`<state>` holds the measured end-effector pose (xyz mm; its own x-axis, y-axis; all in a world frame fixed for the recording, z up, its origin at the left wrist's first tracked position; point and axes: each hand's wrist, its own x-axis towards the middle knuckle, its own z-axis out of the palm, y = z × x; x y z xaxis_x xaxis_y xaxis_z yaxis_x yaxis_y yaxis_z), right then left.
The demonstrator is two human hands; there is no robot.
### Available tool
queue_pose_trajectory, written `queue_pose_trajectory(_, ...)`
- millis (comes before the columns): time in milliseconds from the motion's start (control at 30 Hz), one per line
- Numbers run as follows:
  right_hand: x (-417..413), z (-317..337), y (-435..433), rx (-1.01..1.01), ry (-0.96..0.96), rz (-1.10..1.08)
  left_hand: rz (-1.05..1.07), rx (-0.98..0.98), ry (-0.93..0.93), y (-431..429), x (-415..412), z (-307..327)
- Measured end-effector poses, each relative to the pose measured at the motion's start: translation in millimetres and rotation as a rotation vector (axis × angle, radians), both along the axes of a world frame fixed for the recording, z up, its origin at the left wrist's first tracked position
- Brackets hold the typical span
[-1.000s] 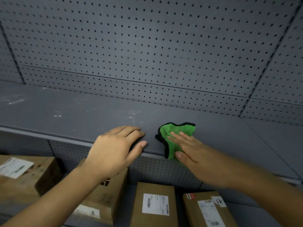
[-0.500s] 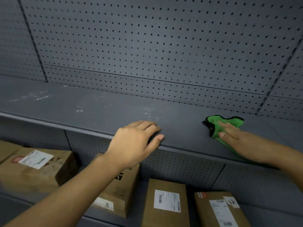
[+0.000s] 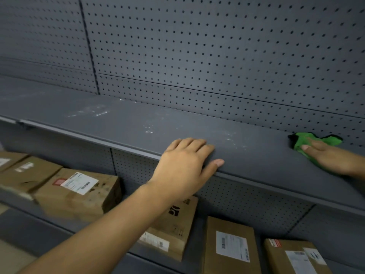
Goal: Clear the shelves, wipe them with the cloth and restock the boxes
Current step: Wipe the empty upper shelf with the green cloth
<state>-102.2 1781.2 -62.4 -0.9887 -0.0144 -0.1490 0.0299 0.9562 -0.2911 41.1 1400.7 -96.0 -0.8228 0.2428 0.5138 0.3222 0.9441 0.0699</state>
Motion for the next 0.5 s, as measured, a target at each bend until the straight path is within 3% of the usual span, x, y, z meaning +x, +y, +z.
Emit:
queue_pose_trajectory(300, -48, 3, -51, 0.070, 0.025, -0.025, 0.017, -0.007, 0.040, -16, -10, -17)
queue_pose_trajectory(500, -34, 4, -95, 0.065, 0.030, 0.097, 0.014, -0.003, 0.066, -16, -12, -18)
